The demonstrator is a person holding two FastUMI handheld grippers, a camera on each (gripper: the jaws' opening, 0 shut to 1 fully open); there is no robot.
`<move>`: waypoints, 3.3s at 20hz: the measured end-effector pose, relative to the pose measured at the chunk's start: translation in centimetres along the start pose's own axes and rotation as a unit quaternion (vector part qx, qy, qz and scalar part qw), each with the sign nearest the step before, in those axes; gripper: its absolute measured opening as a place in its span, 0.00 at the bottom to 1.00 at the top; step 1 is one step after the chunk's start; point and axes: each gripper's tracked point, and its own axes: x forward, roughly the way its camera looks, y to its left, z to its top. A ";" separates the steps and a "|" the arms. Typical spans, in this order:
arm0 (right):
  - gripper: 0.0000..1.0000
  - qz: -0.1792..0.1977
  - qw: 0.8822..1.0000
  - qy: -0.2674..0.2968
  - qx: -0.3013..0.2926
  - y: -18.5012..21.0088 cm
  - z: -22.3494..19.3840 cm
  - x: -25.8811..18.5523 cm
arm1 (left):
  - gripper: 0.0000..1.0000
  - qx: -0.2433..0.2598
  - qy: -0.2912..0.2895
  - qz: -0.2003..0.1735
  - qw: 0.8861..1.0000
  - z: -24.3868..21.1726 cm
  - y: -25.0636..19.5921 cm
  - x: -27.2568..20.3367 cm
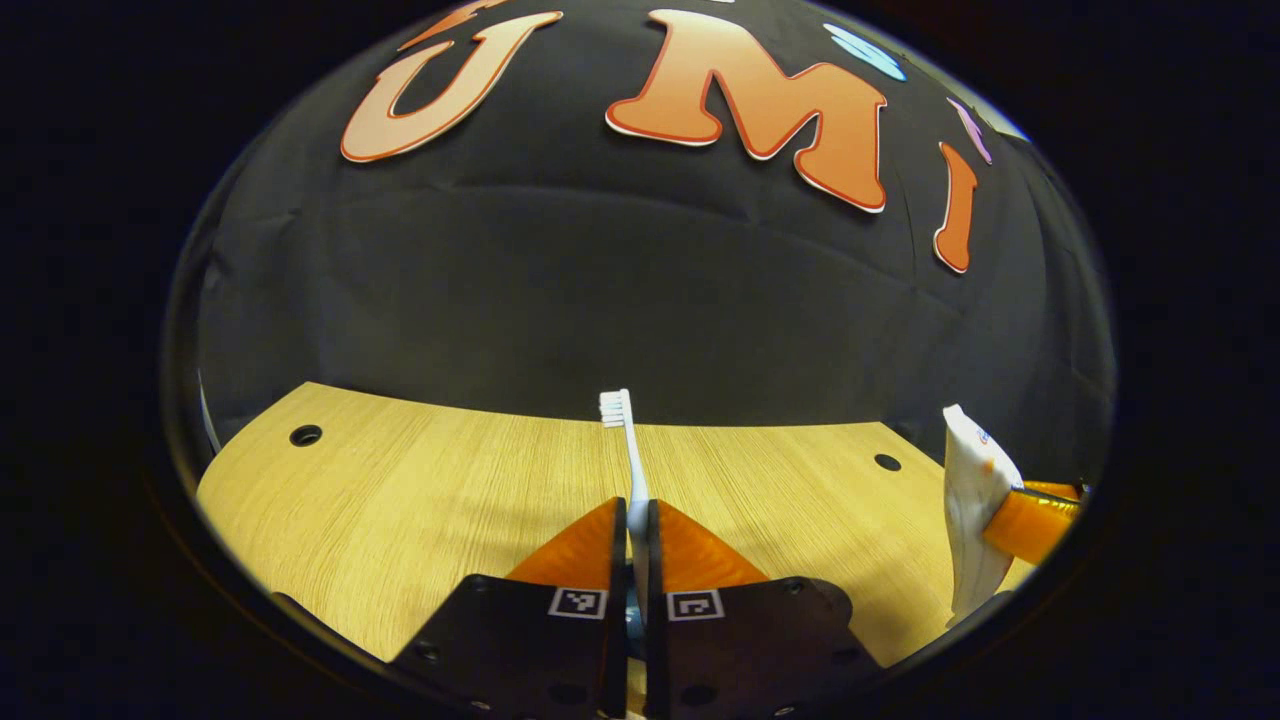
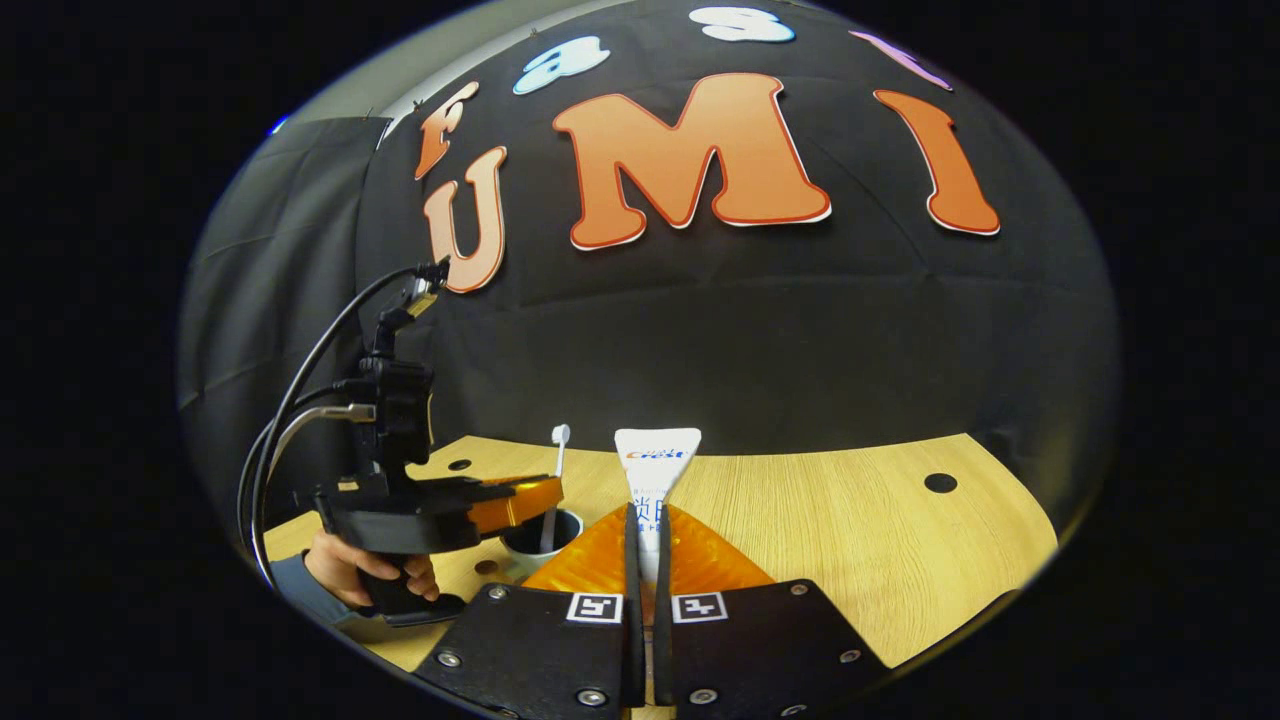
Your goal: Put the toothbrush and toothpaste on the desktop into the cup, then pick up the cup and place it on the coaster on the desktop.
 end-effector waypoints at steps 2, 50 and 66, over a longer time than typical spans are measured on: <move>0.04 0.003 1.000 -0.003 0.008 0.4 0.1 0.2 | 0.19 0.002 0.010 0.004 1.000 -0.6 0.7 -0.9; 0.08 0.069 0.992 -0.088 0.056 9.2 -0.9 13.5 | 0.98 0.034 -0.098 0.049 0.993 -0.4 9.1 -17.5; 0.54 0.058 0.996 -0.067 -0.024 7.6 2.5 3.7 | 0.97 0.033 -0.058 0.010 0.998 -2.2 3.4 -18.3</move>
